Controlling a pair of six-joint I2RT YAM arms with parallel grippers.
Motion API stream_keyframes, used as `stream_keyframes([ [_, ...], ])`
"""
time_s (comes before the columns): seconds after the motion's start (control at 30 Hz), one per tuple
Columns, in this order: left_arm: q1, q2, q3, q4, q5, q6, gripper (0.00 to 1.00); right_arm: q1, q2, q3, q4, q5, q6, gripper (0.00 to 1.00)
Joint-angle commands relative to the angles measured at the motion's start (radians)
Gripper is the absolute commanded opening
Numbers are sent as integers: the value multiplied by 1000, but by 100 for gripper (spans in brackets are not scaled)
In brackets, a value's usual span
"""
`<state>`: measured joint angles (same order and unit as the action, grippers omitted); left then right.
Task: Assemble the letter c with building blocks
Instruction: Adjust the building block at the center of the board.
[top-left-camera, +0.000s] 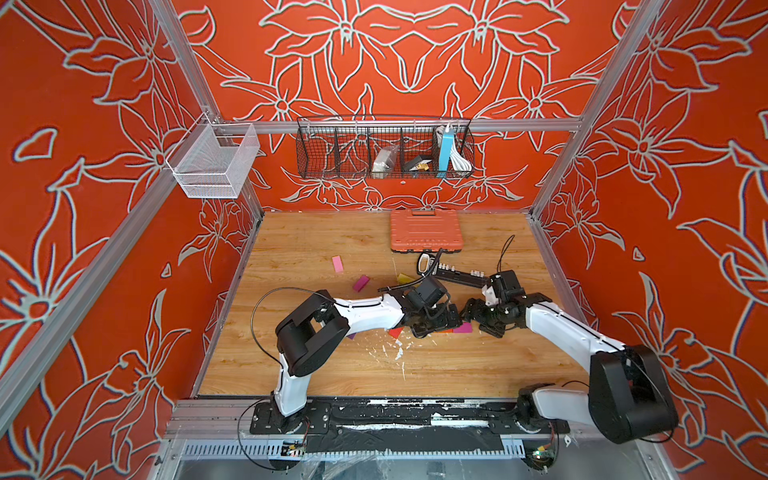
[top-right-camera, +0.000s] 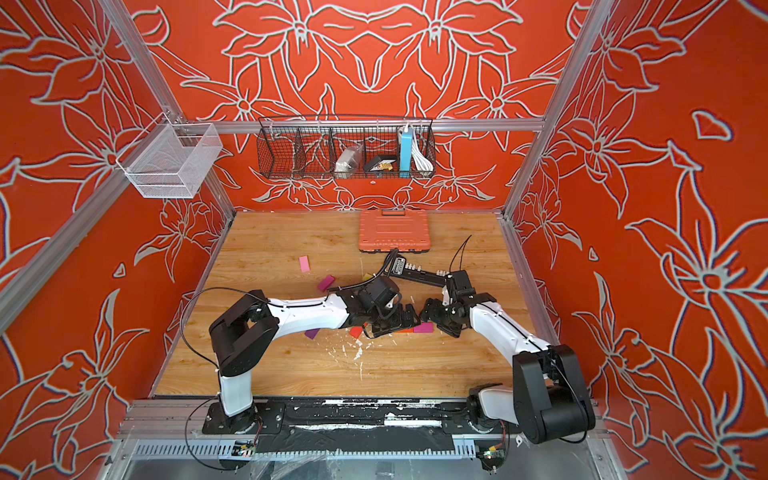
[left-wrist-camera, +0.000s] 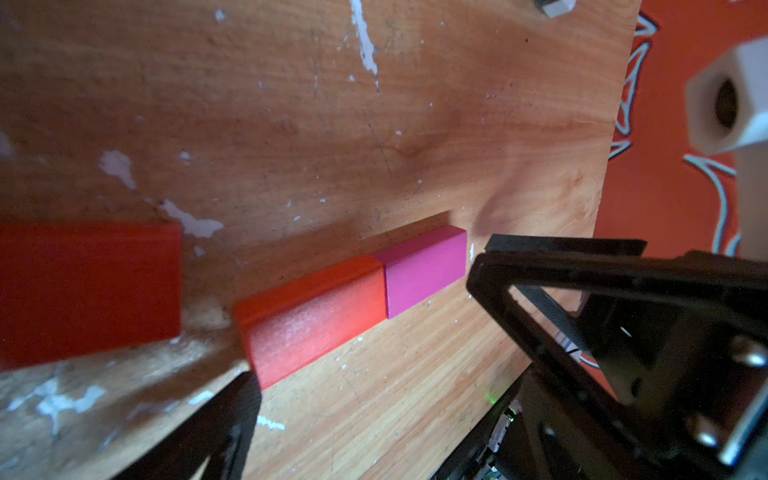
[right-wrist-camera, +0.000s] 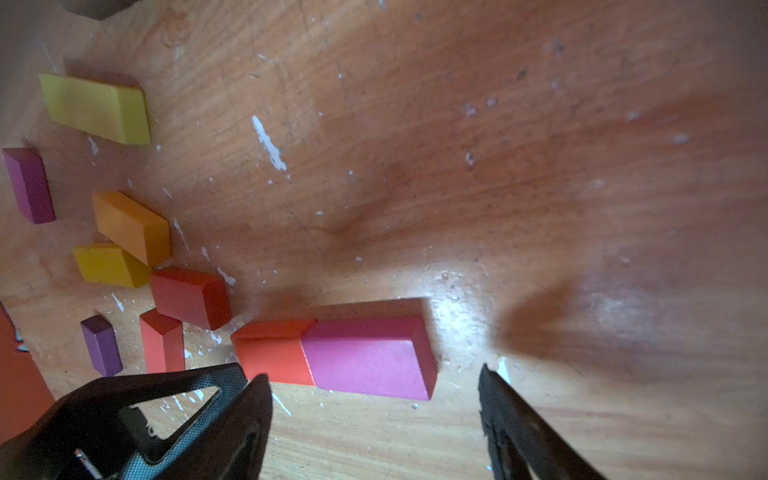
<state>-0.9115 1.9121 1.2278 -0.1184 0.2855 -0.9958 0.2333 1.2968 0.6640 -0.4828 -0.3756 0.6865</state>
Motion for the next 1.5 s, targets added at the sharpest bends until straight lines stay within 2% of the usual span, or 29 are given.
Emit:
stream_keyframes([
  [0.0,-7,13,6,18,-4,-9,98,-8,20,-11,17,-41,-15,80],
  [1.47,20,21,-30,123,22,-18,98,-5,108,-28,130,-136,61,75],
])
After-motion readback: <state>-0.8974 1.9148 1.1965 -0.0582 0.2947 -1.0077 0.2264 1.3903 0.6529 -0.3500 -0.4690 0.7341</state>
